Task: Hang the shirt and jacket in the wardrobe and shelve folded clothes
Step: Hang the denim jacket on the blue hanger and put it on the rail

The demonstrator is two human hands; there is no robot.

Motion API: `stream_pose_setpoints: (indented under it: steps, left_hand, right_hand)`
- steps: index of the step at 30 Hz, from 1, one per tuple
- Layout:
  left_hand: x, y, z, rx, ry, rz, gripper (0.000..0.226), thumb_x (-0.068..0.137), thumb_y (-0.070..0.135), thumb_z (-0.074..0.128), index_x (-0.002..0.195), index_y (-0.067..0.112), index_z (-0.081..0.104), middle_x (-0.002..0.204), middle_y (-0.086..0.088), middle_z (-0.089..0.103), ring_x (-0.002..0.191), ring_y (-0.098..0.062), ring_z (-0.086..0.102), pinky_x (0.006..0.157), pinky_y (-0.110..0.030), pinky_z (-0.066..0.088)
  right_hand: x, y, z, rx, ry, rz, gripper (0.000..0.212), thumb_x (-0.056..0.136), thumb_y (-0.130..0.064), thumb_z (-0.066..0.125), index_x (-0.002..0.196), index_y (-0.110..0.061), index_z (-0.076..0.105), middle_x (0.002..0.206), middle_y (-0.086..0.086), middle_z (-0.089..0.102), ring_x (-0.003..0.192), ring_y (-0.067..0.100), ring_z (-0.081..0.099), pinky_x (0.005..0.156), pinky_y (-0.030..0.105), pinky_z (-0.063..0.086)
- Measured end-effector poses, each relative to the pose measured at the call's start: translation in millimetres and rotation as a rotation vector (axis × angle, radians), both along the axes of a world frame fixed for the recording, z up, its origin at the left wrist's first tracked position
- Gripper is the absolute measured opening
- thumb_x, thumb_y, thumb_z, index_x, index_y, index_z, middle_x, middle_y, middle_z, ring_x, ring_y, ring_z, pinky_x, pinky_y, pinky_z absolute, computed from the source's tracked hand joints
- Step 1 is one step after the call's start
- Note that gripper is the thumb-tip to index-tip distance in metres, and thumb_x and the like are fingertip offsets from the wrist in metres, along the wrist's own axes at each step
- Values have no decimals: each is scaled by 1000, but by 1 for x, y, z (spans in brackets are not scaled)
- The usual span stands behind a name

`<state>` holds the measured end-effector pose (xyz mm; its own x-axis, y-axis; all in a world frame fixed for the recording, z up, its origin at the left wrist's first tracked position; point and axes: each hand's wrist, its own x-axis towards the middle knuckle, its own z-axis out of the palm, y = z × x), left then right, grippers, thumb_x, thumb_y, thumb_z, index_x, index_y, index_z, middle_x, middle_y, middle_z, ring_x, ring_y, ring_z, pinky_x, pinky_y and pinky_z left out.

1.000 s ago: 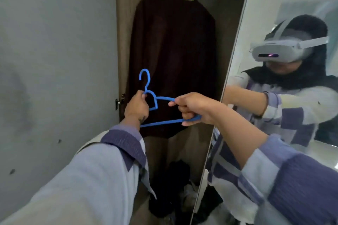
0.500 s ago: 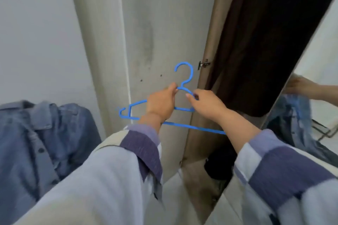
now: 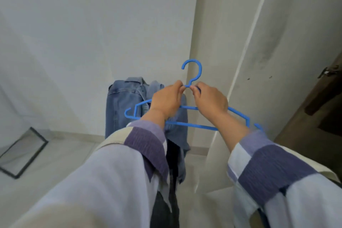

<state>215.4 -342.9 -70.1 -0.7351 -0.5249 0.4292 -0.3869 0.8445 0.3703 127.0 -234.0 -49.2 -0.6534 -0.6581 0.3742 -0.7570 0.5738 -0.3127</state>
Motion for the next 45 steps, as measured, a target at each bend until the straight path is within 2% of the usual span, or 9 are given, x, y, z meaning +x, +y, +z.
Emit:
stream_pose_setpoints:
  steps: [6,11,14,17,25,32,35,41,45]
  left_hand:
    - [24,-96,-11,358,72,158,57,102,41,19,101,4,62,102,-18,65,97,-33,58,84,-38,43]
    - [15,-163,-33,445,-252,288,43,103,21,30,124,-12,47,130,-29,50,120,-40,48,98,-41,39]
    - [-2,-190,-53,513,-223,326,59,99,40,38,122,-14,47,123,-28,56,103,-36,57,83,-39,48]
    - [-15,-194,-64,589,-151,391,82,90,48,55,136,-12,23,138,-26,39,121,-37,47,95,-41,47]
    - [-12,-197,-64,554,-247,415,49,91,7,49,137,0,34,145,-20,32,125,-36,41,96,-34,39]
    - [54,-189,-25,608,-59,483,32,99,4,35,120,4,59,130,-12,56,123,-28,48,93,-31,37]
    - [84,-205,-23,810,255,638,35,96,8,38,127,-1,51,130,-19,54,122,-32,50,84,-26,42]
    - [143,-206,-7,562,219,581,41,83,25,64,115,5,47,97,-12,56,87,-27,54,74,-33,42]
    - [164,-211,-2,252,133,594,19,87,17,52,104,11,57,107,-18,58,98,-37,58,72,-36,41]
  right_hand:
    - [24,-75,-23,27,-37,-11,43,101,-45,25,98,-17,58,73,0,57,64,24,51,53,30,34]
    - [18,-113,-60,72,-45,-80,44,100,-48,25,95,-17,56,77,3,61,66,25,53,54,32,36]
    - [11,-129,-77,116,-48,-118,44,100,-48,25,96,-17,56,78,5,62,64,25,47,54,32,34]
    - [6,-137,-84,132,-51,-141,42,100,-48,26,96,-18,55,67,-1,50,63,24,45,54,31,32]
    - [12,-137,-89,148,-49,-136,42,100,-49,26,96,-20,57,61,-5,46,58,22,45,49,30,31]
    - [24,-130,-52,70,-34,15,40,99,-50,28,83,-23,52,63,-1,54,60,25,54,51,33,42]
    - [29,-124,-37,31,-33,51,40,99,-49,29,84,-22,54,64,-2,53,62,25,56,54,34,44]
    - [38,-126,-10,-37,-1,56,43,99,-49,28,90,-19,58,70,3,60,66,27,56,51,30,36]
    - [57,-142,2,-101,47,53,42,99,-48,28,96,-19,58,77,7,64,67,29,55,53,31,38]
